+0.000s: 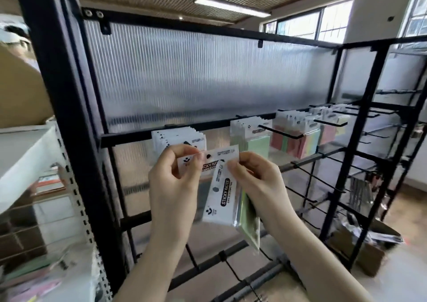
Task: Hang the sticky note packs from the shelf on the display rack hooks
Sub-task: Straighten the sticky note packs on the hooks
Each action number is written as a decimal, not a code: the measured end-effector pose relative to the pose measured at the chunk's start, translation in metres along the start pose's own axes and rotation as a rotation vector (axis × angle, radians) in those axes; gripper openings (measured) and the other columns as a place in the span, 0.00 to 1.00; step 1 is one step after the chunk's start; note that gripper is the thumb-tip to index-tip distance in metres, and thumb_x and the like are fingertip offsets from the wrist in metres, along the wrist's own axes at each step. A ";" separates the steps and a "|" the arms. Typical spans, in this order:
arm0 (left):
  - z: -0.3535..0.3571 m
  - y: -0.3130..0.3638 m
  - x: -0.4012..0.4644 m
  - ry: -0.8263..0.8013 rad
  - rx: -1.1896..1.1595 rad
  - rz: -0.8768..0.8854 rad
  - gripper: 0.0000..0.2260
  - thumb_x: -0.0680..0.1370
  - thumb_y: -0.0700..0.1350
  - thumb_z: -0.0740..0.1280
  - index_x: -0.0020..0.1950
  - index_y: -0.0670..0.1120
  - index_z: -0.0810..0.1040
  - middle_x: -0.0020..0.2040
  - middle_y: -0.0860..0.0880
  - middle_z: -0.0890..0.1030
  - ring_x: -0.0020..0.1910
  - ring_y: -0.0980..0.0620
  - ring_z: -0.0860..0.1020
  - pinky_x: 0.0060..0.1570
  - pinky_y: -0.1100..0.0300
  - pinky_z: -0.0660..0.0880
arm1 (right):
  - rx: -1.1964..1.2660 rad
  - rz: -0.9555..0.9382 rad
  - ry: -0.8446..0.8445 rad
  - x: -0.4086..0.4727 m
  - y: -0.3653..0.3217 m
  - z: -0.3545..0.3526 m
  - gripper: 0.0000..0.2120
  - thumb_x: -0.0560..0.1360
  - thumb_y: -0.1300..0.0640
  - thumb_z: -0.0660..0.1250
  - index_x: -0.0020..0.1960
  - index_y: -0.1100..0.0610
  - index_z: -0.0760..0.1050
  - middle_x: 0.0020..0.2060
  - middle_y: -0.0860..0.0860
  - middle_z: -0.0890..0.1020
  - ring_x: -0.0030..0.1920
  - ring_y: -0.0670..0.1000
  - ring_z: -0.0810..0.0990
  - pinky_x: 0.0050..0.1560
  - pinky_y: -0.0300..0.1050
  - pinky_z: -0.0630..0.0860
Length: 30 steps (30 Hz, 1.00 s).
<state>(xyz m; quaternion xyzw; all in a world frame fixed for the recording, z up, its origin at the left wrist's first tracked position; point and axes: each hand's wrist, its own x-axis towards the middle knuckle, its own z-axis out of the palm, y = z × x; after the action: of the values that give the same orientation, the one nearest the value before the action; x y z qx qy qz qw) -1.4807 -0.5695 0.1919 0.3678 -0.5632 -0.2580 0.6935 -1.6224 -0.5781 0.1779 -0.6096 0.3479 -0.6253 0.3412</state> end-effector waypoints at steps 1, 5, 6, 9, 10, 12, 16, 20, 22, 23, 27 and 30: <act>0.001 -0.001 0.001 0.015 0.009 -0.001 0.02 0.75 0.47 0.70 0.44 0.52 0.78 0.41 0.55 0.83 0.41 0.54 0.83 0.43 0.48 0.81 | 0.016 0.006 -0.025 0.004 0.001 -0.001 0.09 0.74 0.54 0.67 0.45 0.61 0.77 0.36 0.49 0.84 0.37 0.47 0.84 0.35 0.34 0.76; 0.007 -0.004 0.001 0.067 0.017 -0.008 0.03 0.75 0.45 0.69 0.43 0.54 0.78 0.42 0.52 0.83 0.42 0.48 0.83 0.45 0.42 0.80 | 0.067 0.027 -0.104 0.018 0.008 -0.005 0.04 0.76 0.58 0.67 0.45 0.59 0.77 0.36 0.49 0.84 0.37 0.48 0.84 0.35 0.36 0.77; 0.008 -0.005 0.000 0.082 0.032 0.003 0.04 0.75 0.45 0.69 0.43 0.54 0.78 0.43 0.51 0.83 0.43 0.48 0.83 0.45 0.42 0.80 | 0.064 0.024 -0.114 0.022 0.011 -0.006 0.04 0.76 0.59 0.67 0.45 0.59 0.77 0.37 0.50 0.84 0.37 0.48 0.84 0.35 0.36 0.77; 0.012 -0.012 0.000 0.147 0.130 0.068 0.04 0.75 0.45 0.69 0.44 0.53 0.77 0.42 0.54 0.82 0.42 0.53 0.82 0.43 0.56 0.78 | 0.043 0.015 -0.148 0.031 0.018 -0.004 0.05 0.77 0.60 0.67 0.45 0.62 0.77 0.37 0.51 0.84 0.38 0.49 0.84 0.35 0.38 0.77; 0.013 -0.014 0.001 0.178 0.177 0.092 0.04 0.75 0.45 0.70 0.45 0.53 0.77 0.41 0.55 0.80 0.41 0.58 0.80 0.42 0.63 0.76 | 0.027 0.019 -0.159 0.034 0.022 -0.004 0.05 0.77 0.60 0.66 0.46 0.61 0.77 0.38 0.52 0.85 0.39 0.50 0.84 0.36 0.41 0.79; 0.015 -0.019 0.005 0.239 0.259 0.117 0.05 0.75 0.45 0.70 0.47 0.52 0.75 0.42 0.57 0.78 0.40 0.62 0.77 0.41 0.69 0.72 | -0.018 0.031 -0.172 0.042 0.029 -0.002 0.05 0.77 0.58 0.67 0.46 0.60 0.77 0.41 0.55 0.84 0.42 0.53 0.84 0.43 0.49 0.81; 0.011 -0.034 0.015 0.287 0.425 0.091 0.14 0.75 0.48 0.70 0.57 0.45 0.72 0.51 0.49 0.77 0.51 0.53 0.76 0.52 0.61 0.72 | -0.146 0.012 -0.164 0.059 0.044 0.003 0.06 0.76 0.53 0.69 0.47 0.53 0.73 0.47 0.51 0.80 0.44 0.42 0.80 0.41 0.31 0.74; 0.005 -0.049 0.023 0.380 0.514 0.069 0.18 0.75 0.47 0.70 0.60 0.43 0.70 0.53 0.48 0.73 0.51 0.52 0.72 0.49 0.73 0.66 | -0.160 0.065 -0.137 0.070 0.058 0.008 0.12 0.75 0.48 0.69 0.50 0.51 0.69 0.48 0.50 0.77 0.46 0.44 0.77 0.36 0.28 0.70; 0.004 -0.053 0.027 0.440 0.541 0.043 0.19 0.74 0.48 0.71 0.60 0.42 0.70 0.52 0.48 0.72 0.49 0.52 0.72 0.43 0.76 0.66 | -0.172 0.101 -0.138 0.076 0.062 0.010 0.12 0.75 0.47 0.69 0.51 0.50 0.68 0.47 0.49 0.76 0.43 0.44 0.77 0.33 0.29 0.70; 0.003 -0.056 0.028 0.461 0.554 0.023 0.19 0.74 0.48 0.71 0.59 0.42 0.70 0.51 0.48 0.73 0.47 0.52 0.72 0.41 0.74 0.66 | -0.189 0.110 -0.135 0.078 0.064 0.010 0.13 0.75 0.46 0.68 0.52 0.50 0.68 0.46 0.48 0.76 0.42 0.43 0.76 0.33 0.30 0.70; 0.007 -0.063 0.024 0.536 0.609 -0.047 0.15 0.74 0.51 0.70 0.49 0.44 0.69 0.38 0.52 0.72 0.35 0.54 0.72 0.32 0.66 0.64 | -0.260 0.166 -0.149 0.079 0.071 0.006 0.16 0.76 0.42 0.65 0.57 0.50 0.68 0.48 0.47 0.76 0.46 0.48 0.78 0.45 0.46 0.78; 0.011 -0.066 0.015 0.567 0.654 -0.065 0.12 0.77 0.52 0.68 0.46 0.44 0.69 0.35 0.55 0.71 0.33 0.61 0.70 0.28 0.71 0.63 | -0.307 0.175 -0.179 0.075 0.076 -0.003 0.11 0.78 0.45 0.62 0.50 0.52 0.73 0.43 0.46 0.78 0.41 0.46 0.77 0.38 0.41 0.73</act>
<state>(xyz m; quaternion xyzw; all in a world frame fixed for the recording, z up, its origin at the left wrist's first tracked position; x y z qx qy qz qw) -1.4843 -0.6222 0.1491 0.6420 -0.3905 0.0237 0.6593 -1.6274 -0.6820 0.1529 -0.6750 0.4590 -0.4764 0.3268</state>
